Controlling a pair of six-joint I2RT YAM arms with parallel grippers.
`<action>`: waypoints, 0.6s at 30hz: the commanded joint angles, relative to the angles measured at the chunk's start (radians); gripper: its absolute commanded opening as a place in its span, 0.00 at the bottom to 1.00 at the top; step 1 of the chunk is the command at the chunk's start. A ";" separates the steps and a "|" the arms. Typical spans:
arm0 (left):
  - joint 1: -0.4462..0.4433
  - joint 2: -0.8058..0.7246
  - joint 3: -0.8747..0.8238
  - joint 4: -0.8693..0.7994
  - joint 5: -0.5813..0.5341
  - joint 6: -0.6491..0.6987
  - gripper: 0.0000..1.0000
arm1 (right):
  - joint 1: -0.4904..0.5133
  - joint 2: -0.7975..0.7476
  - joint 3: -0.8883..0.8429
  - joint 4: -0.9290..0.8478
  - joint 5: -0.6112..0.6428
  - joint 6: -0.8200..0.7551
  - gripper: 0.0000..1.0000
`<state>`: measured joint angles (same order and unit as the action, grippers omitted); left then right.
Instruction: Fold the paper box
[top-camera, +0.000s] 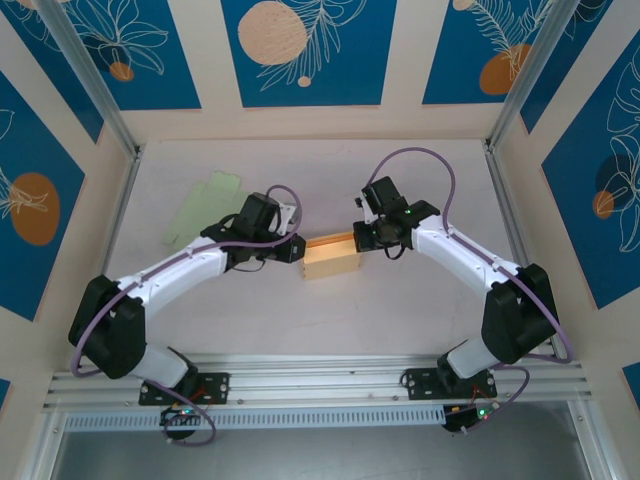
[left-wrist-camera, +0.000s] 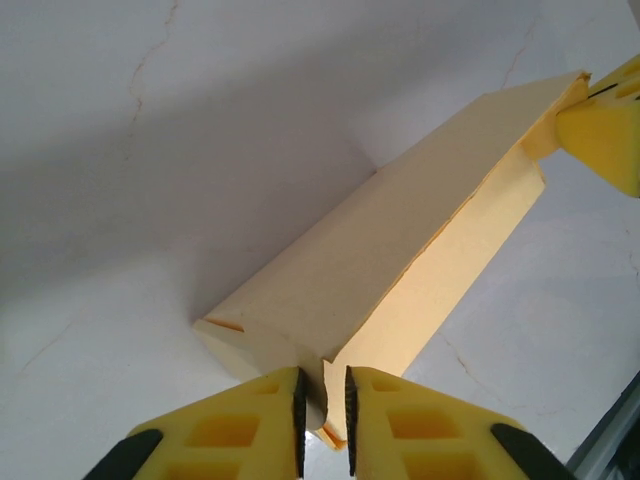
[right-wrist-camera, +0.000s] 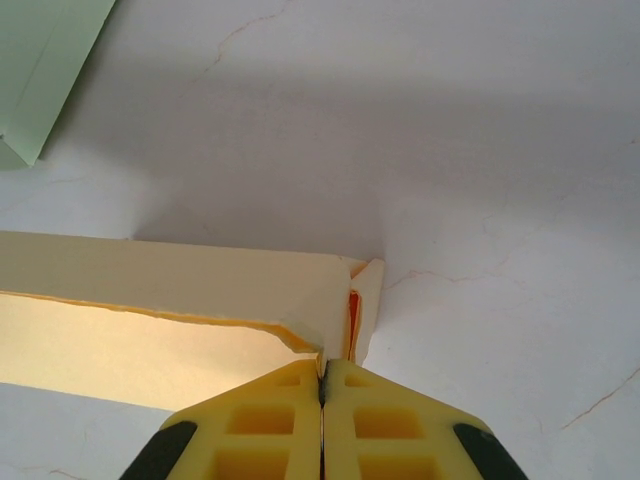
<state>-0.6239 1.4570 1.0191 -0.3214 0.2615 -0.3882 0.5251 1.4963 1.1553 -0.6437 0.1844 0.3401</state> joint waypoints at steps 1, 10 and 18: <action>0.000 -0.025 0.028 -0.030 0.006 0.037 0.21 | 0.020 0.017 -0.005 0.006 -0.058 -0.010 0.09; -0.010 -0.011 0.065 -0.166 -0.071 0.102 0.32 | 0.020 0.004 -0.006 0.001 -0.056 -0.011 0.09; -0.027 0.015 0.100 -0.220 -0.101 0.126 0.15 | 0.019 0.000 -0.005 -0.005 -0.049 -0.014 0.09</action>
<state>-0.6399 1.4658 1.0809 -0.5022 0.1753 -0.2806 0.5373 1.4963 1.1553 -0.6422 0.1535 0.3401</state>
